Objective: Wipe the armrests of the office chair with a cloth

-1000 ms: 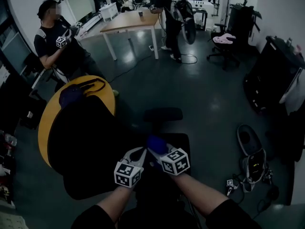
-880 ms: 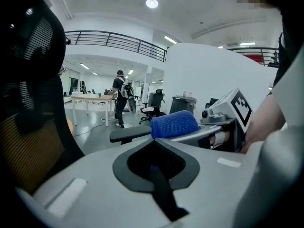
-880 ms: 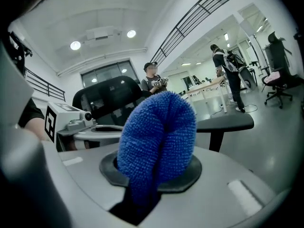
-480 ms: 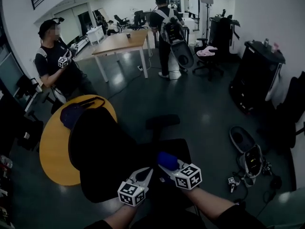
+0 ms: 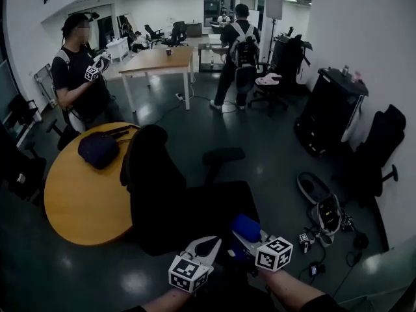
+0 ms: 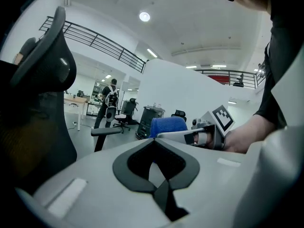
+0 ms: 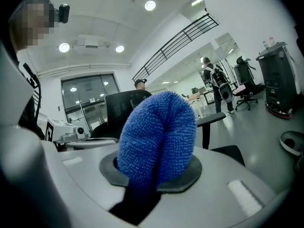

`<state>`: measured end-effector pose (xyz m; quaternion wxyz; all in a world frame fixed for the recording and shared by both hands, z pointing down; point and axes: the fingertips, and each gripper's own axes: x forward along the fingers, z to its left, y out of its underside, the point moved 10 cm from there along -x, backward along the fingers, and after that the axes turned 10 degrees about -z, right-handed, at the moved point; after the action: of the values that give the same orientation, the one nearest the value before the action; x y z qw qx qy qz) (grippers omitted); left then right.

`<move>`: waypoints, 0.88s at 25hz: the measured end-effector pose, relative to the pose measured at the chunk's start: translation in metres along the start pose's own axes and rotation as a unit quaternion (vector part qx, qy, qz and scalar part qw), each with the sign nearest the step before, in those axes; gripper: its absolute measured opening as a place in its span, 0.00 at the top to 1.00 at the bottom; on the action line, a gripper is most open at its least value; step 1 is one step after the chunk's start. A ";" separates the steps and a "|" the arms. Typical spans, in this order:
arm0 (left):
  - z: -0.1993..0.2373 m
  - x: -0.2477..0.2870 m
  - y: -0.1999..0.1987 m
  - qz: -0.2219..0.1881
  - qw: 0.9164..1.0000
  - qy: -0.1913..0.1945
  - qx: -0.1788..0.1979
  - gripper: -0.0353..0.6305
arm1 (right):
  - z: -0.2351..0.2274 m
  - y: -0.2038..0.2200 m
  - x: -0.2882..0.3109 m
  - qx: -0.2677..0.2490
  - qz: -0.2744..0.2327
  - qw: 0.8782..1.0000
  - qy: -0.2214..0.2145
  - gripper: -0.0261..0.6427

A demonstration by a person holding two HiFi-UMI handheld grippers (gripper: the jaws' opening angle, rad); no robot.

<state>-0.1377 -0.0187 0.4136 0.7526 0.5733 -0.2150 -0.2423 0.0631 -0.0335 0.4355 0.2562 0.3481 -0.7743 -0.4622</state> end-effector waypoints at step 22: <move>-0.138 -0.039 0.013 -0.008 0.999 -0.038 -0.020 0.92 | 0.026 0.004 -0.156 -0.018 -0.021 0.998 -0.053 0.80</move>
<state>-0.0834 0.1126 0.3895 0.7532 0.5501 -0.2340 -0.2746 0.1409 0.1025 0.4160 0.2109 0.3349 -0.7710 -0.4990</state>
